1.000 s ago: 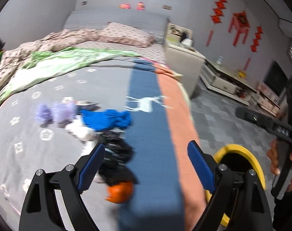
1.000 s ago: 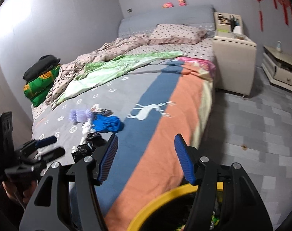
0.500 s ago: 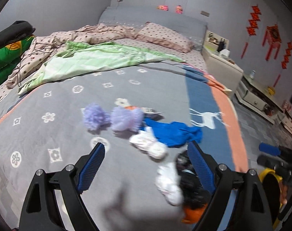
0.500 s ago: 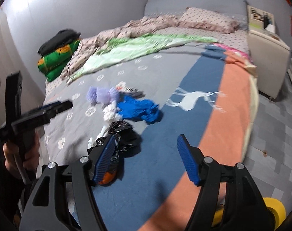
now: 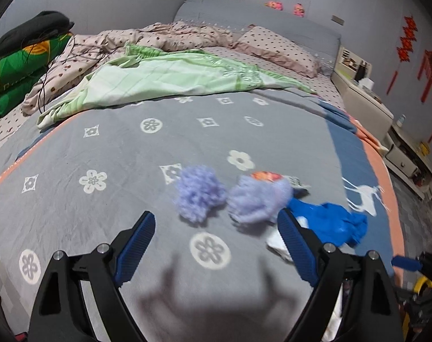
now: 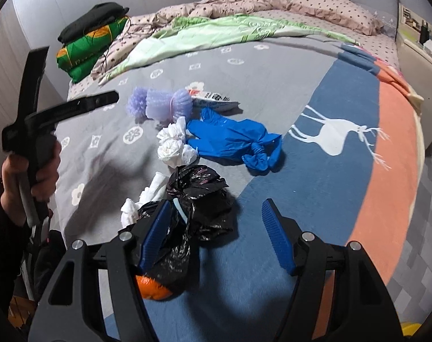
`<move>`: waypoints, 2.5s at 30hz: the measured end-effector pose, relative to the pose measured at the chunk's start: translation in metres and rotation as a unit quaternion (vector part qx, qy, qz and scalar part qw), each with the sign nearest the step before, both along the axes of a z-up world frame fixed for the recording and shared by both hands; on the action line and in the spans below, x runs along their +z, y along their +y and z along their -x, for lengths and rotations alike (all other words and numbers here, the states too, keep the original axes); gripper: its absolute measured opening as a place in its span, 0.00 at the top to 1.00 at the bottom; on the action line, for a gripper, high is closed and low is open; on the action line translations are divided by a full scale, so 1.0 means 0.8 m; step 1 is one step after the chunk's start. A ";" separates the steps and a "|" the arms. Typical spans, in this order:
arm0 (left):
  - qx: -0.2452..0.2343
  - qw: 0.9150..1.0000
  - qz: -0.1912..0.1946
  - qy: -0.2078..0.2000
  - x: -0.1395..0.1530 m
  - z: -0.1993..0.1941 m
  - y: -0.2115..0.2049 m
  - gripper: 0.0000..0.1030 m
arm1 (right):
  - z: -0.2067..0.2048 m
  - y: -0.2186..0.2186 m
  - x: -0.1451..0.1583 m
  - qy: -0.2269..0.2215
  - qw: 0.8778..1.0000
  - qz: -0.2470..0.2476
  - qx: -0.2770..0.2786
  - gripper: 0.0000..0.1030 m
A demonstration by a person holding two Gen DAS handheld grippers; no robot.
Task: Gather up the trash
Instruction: 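Grasp a lilac fluffy ball with the left tool while the right tool grasps a black bag, then lift the lilac ball and black bag off the bed with both tools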
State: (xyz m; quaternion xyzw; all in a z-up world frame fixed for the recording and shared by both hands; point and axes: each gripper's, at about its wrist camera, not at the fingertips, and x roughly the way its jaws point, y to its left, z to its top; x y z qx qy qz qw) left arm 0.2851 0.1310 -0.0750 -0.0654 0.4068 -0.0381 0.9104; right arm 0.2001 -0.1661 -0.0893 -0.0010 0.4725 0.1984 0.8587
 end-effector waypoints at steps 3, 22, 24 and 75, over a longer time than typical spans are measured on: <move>0.008 1.000 0.007 0.007 -0.011 -0.023 0.011 0.19 | -0.010 0.006 -0.009 0.008 1.000 0.005 0.006 0.38; -0.013 0.998 0.025 0.048 -0.074 -0.094 -0.009 0.45 | -0.042 0.039 -0.041 0.049 0.998 0.013 0.041 0.52; -0.021 0.998 0.020 0.049 -0.079 -0.091 -0.016 0.50 | -0.043 0.044 -0.043 0.059 0.997 0.007 0.046 0.55; -0.014 0.998 0.066 -0.012 0.003 0.071 0.029 0.70 | 0.045 0.011 0.028 0.012 1.000 -0.012 0.001 0.77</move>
